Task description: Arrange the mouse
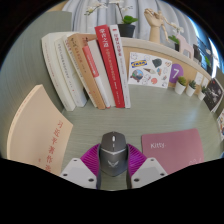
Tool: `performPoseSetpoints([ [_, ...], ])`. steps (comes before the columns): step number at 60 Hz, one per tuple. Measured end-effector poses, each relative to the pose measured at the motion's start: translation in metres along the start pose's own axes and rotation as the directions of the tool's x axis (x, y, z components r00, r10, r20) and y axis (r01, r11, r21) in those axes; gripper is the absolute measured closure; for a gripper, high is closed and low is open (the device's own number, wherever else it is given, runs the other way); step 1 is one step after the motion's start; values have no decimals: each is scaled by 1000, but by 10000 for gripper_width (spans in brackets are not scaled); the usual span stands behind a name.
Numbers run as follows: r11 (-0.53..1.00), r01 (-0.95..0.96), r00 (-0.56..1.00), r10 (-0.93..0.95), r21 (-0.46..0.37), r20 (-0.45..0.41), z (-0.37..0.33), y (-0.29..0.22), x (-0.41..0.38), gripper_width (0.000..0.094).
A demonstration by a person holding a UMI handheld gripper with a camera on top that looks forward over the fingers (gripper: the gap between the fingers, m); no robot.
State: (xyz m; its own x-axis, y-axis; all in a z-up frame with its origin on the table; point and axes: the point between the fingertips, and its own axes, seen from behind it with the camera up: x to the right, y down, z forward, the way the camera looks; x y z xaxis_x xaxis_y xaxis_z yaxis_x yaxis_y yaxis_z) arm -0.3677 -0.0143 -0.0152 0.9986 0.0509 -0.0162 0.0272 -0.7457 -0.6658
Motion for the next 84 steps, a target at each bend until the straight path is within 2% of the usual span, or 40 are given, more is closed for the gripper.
performPoseSetpoints([
  [9,996,71,997,-70,-49,21,-11,-1,0,593],
  [12,995,90,996,-89,-34,15,-29,-14,5,592],
  [27,961,81,995,-63,265,-74,-181,-151,78,589],
  [33,940,85,993,-53,330,-103,-218,-172,126,590],
  [39,950,85,989,-44,300,-141,-207,-148,171,592],
  [48,986,72,988,-50,150,-149,-143,-72,215,593],
  [54,996,10,997,-3,92,-77,-103,-27,212,591],
  [63,999,35,999,-35,-17,-18,-66,29,201,587],
  [69,998,46,999,-46,-49,7,-53,49,198,566],
  [72,999,37,999,-36,-20,11,-51,44,199,551],
  [84,999,-25,999,26,-32,30,-48,45,199,443],
])
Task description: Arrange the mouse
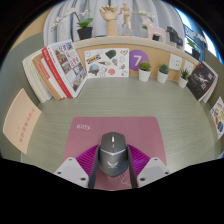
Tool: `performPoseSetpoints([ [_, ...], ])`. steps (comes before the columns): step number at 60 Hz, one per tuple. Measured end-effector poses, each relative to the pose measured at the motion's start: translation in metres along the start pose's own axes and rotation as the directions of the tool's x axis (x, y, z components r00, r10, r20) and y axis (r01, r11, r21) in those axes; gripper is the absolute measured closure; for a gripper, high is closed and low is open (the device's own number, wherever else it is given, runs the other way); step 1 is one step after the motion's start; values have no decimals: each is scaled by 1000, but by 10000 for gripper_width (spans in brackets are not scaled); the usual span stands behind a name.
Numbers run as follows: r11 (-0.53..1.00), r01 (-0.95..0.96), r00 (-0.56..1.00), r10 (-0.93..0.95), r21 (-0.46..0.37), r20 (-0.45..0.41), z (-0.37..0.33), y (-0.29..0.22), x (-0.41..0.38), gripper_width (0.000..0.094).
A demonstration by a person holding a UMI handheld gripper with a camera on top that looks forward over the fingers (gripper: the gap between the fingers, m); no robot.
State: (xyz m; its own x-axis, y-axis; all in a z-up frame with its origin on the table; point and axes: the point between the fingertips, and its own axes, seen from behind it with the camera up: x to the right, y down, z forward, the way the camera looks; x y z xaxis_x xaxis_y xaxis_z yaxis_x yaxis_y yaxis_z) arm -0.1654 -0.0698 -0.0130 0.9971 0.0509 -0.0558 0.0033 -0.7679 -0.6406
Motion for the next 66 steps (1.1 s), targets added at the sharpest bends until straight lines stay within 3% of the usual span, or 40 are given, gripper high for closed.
performPoseSetpoints([
  [3,1000,6,1000,-6,-13,4,-1,0,-3,400],
  [7,999,29,999,-27,-43,33,-3,3,-12,196],
  [10,997,44,998,-42,-60,38,-9,1,-15,141],
  [22,998,55,998,-55,21,0,-85,-53,-20,135],
  [33,988,21,998,-11,155,-63,-178,-103,-14,136],
  [55,978,-11,985,46,207,-165,-282,-63,6,137],
  [66,970,-20,985,60,244,-160,-306,-55,1,135],
])
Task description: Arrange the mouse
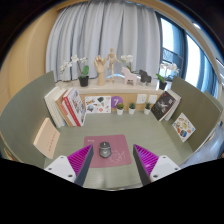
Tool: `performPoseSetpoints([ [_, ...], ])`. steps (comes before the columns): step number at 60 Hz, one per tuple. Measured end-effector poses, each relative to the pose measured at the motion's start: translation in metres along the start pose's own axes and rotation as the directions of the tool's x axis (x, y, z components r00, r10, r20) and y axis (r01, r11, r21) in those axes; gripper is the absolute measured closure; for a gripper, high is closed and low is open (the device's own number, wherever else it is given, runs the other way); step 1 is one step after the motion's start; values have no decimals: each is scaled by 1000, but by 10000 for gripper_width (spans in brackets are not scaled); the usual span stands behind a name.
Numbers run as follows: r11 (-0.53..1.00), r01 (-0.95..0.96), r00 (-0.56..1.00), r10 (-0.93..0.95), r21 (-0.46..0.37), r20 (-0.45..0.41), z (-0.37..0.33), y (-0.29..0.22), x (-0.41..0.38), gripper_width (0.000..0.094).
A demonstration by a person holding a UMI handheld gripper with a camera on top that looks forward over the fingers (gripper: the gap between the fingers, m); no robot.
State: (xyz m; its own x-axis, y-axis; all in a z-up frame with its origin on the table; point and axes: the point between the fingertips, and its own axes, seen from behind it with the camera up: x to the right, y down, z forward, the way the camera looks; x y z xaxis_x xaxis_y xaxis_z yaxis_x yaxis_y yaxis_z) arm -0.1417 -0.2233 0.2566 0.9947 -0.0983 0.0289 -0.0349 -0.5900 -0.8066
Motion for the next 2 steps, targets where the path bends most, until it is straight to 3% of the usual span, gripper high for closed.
performPoseSetpoints([
  [2,1000,-6,1000,6,11,2,-4,-2,0,135],
])
